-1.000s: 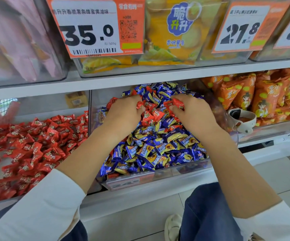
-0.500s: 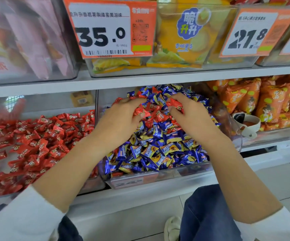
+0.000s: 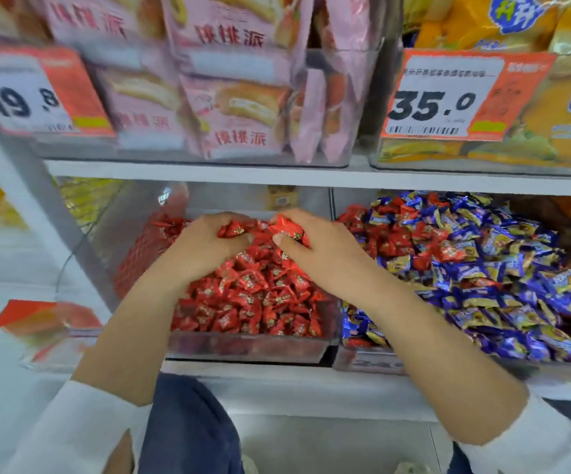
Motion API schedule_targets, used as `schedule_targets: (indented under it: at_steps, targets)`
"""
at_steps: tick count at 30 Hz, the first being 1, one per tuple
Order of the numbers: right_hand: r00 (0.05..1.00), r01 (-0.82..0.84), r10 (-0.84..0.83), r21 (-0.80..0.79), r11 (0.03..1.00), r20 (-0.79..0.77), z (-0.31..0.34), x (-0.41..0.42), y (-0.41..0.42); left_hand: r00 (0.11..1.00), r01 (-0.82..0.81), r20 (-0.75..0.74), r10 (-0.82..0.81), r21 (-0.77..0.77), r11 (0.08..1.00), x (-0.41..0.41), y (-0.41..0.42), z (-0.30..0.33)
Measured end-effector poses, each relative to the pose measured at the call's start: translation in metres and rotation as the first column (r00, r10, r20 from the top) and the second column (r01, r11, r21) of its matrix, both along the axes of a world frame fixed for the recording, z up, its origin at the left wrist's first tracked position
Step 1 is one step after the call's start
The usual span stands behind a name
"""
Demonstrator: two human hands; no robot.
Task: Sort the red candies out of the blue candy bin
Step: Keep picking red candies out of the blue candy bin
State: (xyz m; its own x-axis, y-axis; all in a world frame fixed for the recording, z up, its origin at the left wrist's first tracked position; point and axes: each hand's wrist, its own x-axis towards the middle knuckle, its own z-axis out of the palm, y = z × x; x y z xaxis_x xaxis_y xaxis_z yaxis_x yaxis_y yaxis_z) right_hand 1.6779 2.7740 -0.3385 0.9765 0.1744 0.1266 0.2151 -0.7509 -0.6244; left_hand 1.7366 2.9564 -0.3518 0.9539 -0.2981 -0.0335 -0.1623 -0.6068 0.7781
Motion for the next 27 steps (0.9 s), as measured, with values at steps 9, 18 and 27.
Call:
schedule_targets:
  at_steps: [9, 18, 27]
  targets:
    - [1.0, 0.014, -0.014, -0.006, 1.0, -0.021, 0.005, -0.014, -0.045, 0.988, -0.126, -0.117, 0.099, -0.249, 0.96, 0.002, -0.001, 0.007]
    - [0.987, 0.142, -0.156, -0.218, 0.966, -0.047, 0.0, -0.058, -0.126, 0.988, 0.121, -0.09, -0.126, -0.052, 0.991, -0.029, -0.091, -0.003]
    - [0.991, 0.092, -0.124, -0.419, 0.903, -0.049, -0.02, 0.018, -0.114, 0.973, 0.226, -0.056, -0.222, 0.094, 0.97, -0.028, -0.126, -0.014]
